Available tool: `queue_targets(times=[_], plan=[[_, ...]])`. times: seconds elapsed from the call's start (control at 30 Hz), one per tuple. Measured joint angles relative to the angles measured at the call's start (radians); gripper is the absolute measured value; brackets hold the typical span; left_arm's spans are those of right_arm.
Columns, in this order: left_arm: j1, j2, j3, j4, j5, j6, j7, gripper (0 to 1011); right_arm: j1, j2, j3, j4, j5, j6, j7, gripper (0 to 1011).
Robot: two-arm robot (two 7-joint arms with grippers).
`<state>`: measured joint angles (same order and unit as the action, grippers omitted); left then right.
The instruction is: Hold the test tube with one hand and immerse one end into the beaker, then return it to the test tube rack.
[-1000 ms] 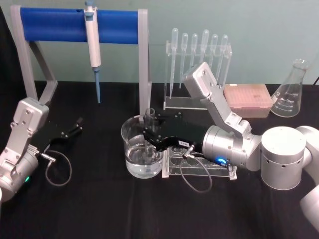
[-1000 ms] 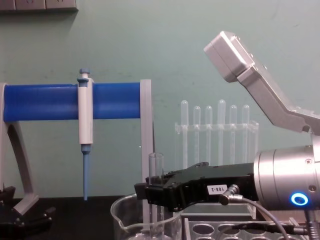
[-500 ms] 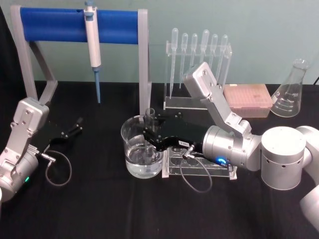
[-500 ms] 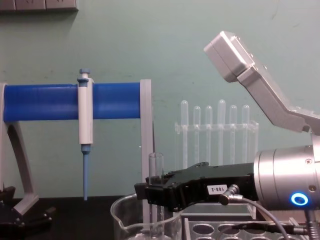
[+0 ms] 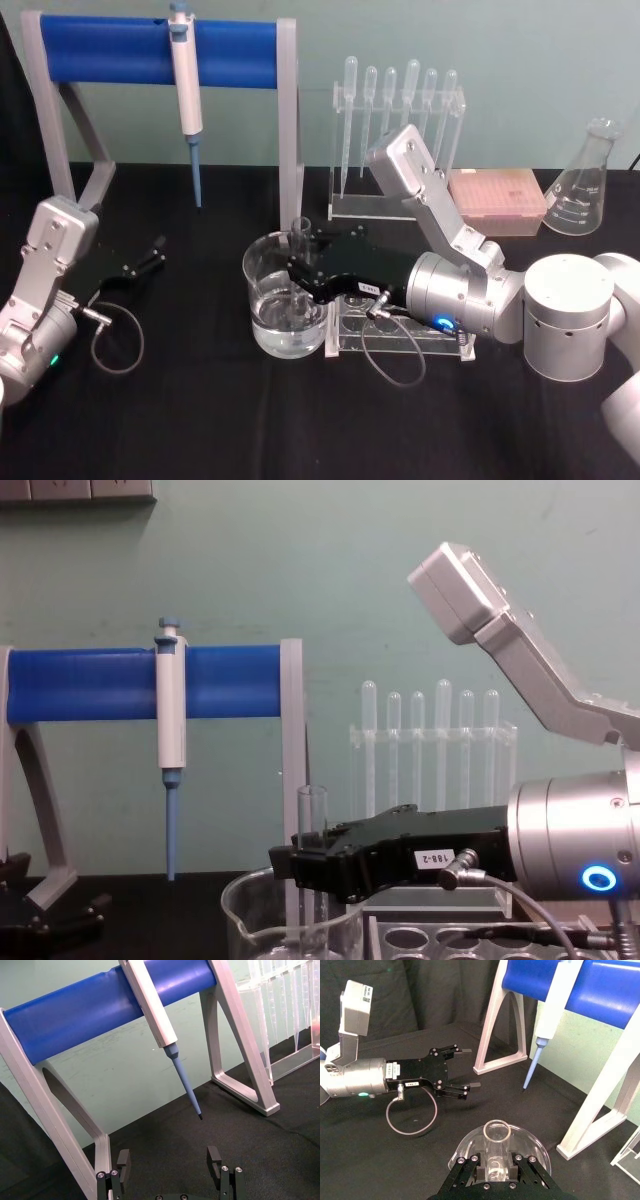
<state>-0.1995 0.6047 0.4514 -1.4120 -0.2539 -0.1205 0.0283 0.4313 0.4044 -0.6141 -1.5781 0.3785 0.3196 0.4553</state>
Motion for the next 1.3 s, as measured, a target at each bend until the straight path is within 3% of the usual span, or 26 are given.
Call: queue_targets(times=[1.3], plan=[[0.0, 0.0, 0.0, 0.0, 0.0, 0.0, 0.0, 1000, 0.0, 0.0, 0.0, 0.0, 0.0, 0.0, 0.0, 228]])
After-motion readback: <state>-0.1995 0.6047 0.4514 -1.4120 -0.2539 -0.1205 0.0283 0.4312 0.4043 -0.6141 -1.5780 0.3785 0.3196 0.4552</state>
